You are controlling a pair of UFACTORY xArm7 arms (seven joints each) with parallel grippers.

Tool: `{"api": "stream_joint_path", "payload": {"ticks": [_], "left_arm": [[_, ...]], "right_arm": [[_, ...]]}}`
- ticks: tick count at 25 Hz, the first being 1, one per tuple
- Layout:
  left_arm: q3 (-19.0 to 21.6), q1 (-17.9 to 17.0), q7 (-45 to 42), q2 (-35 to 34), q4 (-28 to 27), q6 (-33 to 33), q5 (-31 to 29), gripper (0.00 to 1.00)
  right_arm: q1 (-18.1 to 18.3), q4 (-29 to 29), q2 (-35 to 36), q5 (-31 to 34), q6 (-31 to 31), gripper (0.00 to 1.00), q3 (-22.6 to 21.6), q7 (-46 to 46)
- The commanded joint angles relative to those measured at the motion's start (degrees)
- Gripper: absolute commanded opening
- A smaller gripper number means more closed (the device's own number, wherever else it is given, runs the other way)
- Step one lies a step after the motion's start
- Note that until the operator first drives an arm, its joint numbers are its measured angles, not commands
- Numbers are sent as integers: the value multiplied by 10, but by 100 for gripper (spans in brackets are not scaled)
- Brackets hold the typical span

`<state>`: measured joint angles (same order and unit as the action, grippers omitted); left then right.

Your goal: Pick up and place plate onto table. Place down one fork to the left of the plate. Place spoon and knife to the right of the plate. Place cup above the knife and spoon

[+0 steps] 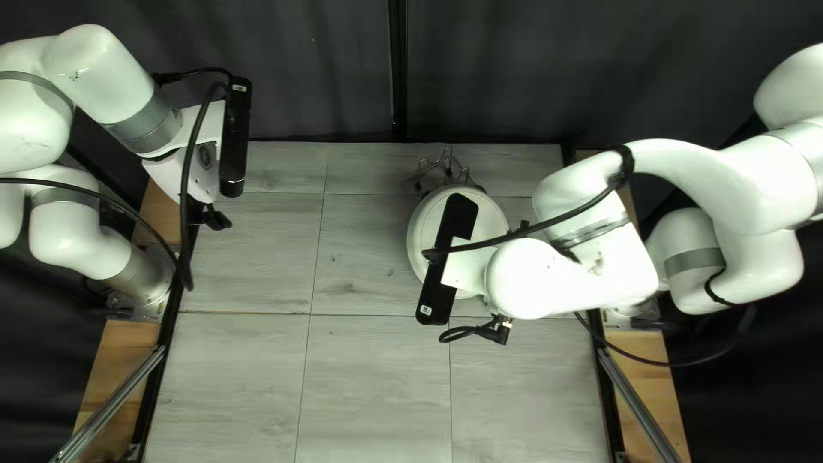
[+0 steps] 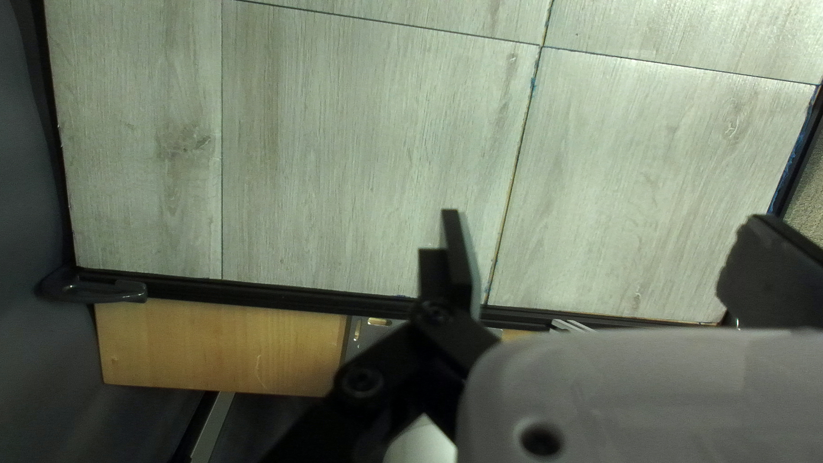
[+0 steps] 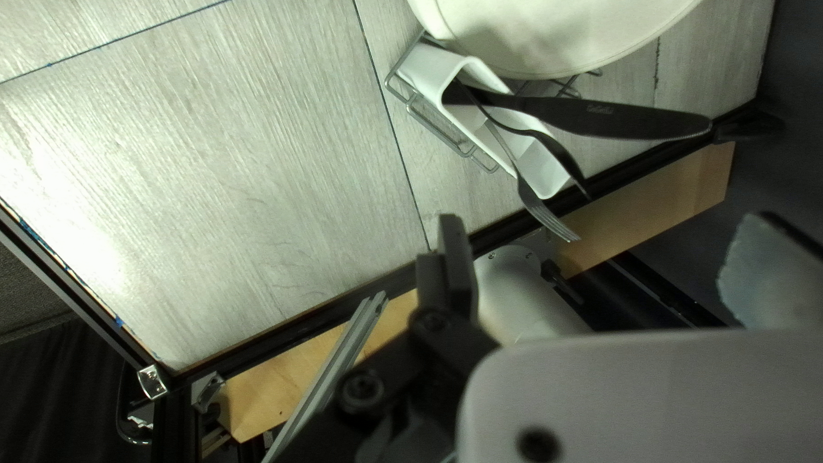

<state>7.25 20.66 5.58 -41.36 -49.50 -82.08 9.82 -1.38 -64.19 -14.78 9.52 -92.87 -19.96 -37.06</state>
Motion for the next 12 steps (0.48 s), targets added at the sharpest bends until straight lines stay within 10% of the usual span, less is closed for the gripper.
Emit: {"api": "stream_joint_path", "payload": {"ticks": [1, 12], "left_arm": [[0, 0, 0, 0, 0, 0, 0, 100], [0, 0, 0, 0, 0, 0, 0, 100]], "right_arm": [[1, 22, -31, 13, -4, 100, 6, 18], [-11, 109, -177, -24, -53, 100, 43, 51]]}}
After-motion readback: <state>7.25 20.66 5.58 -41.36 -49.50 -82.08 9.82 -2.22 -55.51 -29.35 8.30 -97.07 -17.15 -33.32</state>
